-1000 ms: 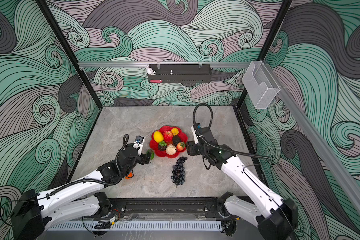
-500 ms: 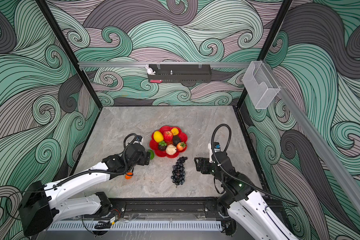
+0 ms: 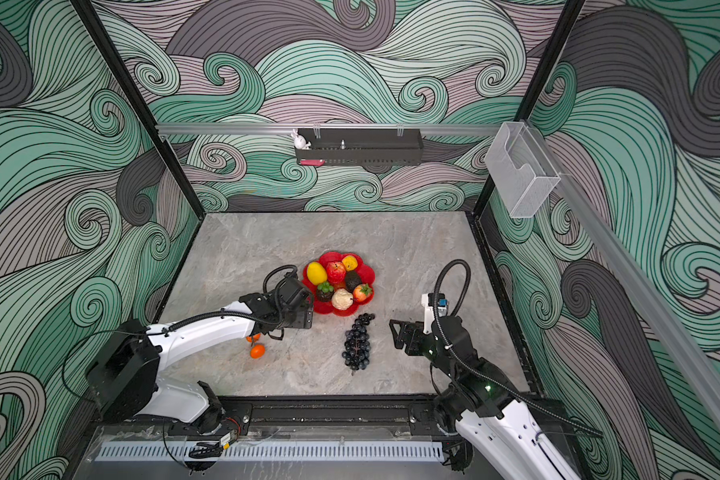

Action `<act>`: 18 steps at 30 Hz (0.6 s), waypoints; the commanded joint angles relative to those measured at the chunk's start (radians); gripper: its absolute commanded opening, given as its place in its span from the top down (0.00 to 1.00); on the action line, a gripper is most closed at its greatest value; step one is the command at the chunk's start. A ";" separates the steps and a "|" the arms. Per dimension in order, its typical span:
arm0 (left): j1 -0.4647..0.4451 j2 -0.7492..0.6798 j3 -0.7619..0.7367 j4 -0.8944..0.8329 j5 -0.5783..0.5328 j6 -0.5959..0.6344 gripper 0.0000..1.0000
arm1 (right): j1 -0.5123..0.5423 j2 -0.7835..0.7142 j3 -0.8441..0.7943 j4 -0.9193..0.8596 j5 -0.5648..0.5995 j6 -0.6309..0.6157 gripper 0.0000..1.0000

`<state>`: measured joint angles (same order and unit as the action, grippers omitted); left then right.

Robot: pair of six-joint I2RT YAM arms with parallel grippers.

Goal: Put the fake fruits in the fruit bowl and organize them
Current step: 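Open the right gripper and withdraw it while the left gripper lowers onto the lime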

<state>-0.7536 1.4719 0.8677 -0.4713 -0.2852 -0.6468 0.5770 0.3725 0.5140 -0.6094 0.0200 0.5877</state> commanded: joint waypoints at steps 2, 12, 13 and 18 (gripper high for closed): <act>0.021 0.050 0.033 -0.024 0.038 -0.060 0.12 | 0.004 -0.036 -0.032 0.035 -0.016 0.012 0.16; 0.056 0.138 0.058 0.029 0.066 -0.085 0.16 | 0.003 -0.011 -0.038 0.050 -0.027 -0.014 0.14; 0.057 0.146 0.063 0.031 0.069 -0.083 0.16 | 0.002 -0.011 -0.038 0.053 -0.028 -0.015 0.14; 0.063 0.178 0.082 0.046 0.085 -0.080 0.15 | 0.002 -0.009 -0.047 0.063 -0.038 -0.015 0.13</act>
<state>-0.7006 1.6279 0.9173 -0.4370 -0.2157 -0.7109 0.5766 0.3595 0.4786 -0.5716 -0.0063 0.5823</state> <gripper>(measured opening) 0.846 0.873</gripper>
